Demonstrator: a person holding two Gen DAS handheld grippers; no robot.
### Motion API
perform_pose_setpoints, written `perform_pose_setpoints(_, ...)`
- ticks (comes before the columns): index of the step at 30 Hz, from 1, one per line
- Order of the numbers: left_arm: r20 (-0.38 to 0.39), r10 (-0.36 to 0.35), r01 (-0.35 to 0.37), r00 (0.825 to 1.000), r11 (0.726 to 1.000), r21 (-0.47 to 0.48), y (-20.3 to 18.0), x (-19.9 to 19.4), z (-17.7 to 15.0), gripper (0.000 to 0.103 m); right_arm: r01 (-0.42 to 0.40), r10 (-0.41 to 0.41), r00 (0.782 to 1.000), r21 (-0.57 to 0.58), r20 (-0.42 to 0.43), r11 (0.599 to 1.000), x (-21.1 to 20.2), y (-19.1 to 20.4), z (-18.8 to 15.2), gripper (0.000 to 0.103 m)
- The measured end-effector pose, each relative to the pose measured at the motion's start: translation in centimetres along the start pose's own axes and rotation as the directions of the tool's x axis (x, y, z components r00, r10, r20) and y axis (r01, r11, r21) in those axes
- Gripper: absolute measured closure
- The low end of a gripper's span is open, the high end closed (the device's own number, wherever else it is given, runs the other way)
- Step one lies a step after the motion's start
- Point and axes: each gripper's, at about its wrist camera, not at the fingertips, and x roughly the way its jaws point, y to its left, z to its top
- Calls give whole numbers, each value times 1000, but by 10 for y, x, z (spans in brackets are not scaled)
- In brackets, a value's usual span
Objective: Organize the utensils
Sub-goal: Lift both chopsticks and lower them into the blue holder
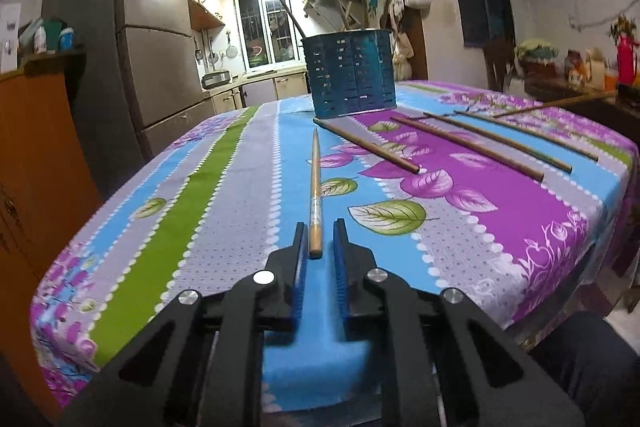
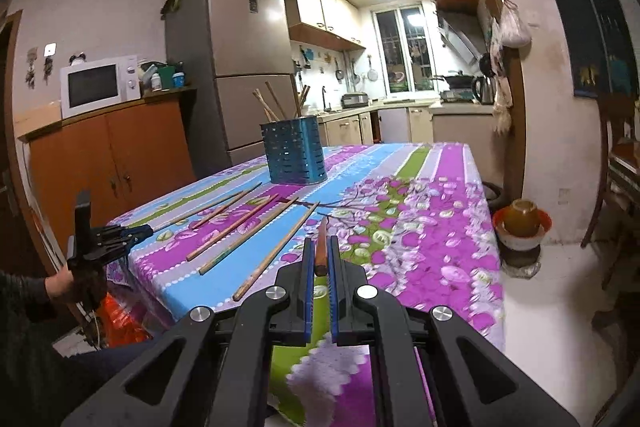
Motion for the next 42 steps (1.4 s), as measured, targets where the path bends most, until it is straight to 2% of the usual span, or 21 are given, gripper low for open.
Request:
perform_pose_setpoints(5, 44, -20, 22, 999, 998, -53, 3, 4, -3, 89, 27, -27, 999, 8, -34, 1000, 9, 16, -10, 96)
perform_pose_setpoints(9, 62, -34, 38, 997, 998, -58, 1, 10, -2, 94, 52, -51, 998, 12, -40, 999, 12, 24, -11, 96)
perform_pose_setpoints(12, 64, -32, 36, 997, 998, -58, 1, 8, -3, 98, 70, -70, 997, -1, -32, 998, 9, 33, -4, 96)
perform_pose_setpoints(16, 78, -36, 39, 996, 998, -39, 2, -2, 4, 98, 99, -100, 995, -58, -15, 993, 0, 50, 16, 96)
perform_pose_setpoints(19, 125, -34, 37, 992, 999, -27, 4, -16, 22, 98, 110, -111, 994, -101, 2, 989, -6, 61, 35, 96)
perform_pose_setpoints(23, 214, -37, 39, 976, 999, -5, 9, -35, 57, 98, 115, -112, 993, -152, 26, 982, -8, 73, 61, 96)
perform_pose_setpoints(28, 291, -54, 65, 955, 998, -28, 21, -33, 101, 98, 100, -91, 994, -178, 56, 979, 5, 81, 101, 96)
perform_pose_setpoints(34, 294, -93, 119, 951, 990, -72, 35, -7, 150, 98, 102, -98, 995, -163, 37, 981, 41, 76, 154, 96)
perform_pose_setpoints(42, 269, -131, 145, 954, 989, -35, 34, 14, 207, 98, 89, -104, 990, -154, -99, 984, 98, 68, 222, 96)
